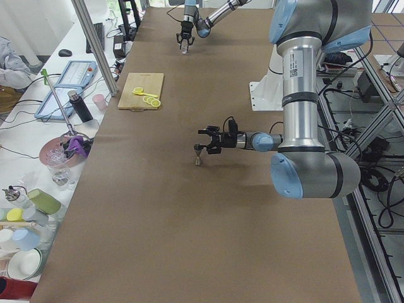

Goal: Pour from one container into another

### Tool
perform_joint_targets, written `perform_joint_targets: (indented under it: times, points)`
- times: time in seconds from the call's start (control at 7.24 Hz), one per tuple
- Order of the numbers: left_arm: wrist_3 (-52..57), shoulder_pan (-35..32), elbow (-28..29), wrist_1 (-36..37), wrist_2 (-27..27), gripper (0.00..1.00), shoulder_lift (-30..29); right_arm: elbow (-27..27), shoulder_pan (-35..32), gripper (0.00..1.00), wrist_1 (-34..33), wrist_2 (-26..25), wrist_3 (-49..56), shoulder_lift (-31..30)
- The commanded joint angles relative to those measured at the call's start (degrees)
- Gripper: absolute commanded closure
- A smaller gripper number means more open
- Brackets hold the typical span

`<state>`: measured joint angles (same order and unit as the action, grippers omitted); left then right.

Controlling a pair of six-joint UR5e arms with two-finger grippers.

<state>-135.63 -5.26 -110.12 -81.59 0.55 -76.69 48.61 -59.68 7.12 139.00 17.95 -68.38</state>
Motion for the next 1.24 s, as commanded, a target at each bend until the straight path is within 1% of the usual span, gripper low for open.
perform_joint_targets:
  times: [0.0, 0.14, 0.28, 0.41, 0.55, 0.69, 0.83, 0.97, 1.11]
  points:
    - [0.7, 1.3, -6.7, 0.1, -0.2, 0.01, 3.2, 0.1, 0.3, 1.00, 0.0, 0.1, -2.9, 0.1]
    - [1.5, 1.8, -9.8, 3.2, -0.7, 0.01, 3.0, 0.1, 0.3, 0.88, 0.0, 0.1, -3.6, 0.3]
    - [1.5, 2.8, -12.2, 8.8, -2.5, 0.01, 2.2, 0.1, 0.4, 0.56, 0.0, 0.1, -3.9, 0.4]
    - [5.3, 3.2, -13.1, 10.8, -5.1, 0.01, -2.0, 0.1, 0.4, 0.30, 0.0, 0.2, -5.1, 0.4]
    - [14.8, 3.2, -12.6, 9.7, -5.5, 0.01, -4.2, 0.2, 0.4, 0.00, 0.1, 0.2, -5.2, 0.4]
    - [18.4, 3.4, -12.2, 7.1, -7.0, 0.01, -5.9, 0.2, 0.5, 0.00, 0.1, 0.3, -5.2, 0.4]
    - [28.9, 3.5, -12.3, 0.2, -9.5, 0.01, -7.4, 0.3, 0.5, 0.00, 0.1, 0.3, -5.4, 0.4]
    - [45.7, 3.4, -12.1, -13.5, -15.8, 0.01, -8.3, 0.3, 0.5, 0.00, 0.1, 0.3, -5.6, 0.4]
    - [66.0, 2.8, -12.1, -32.1, -23.1, 0.01, -8.2, 0.4, 0.4, 0.00, 0.2, 0.3, -5.6, 0.5]
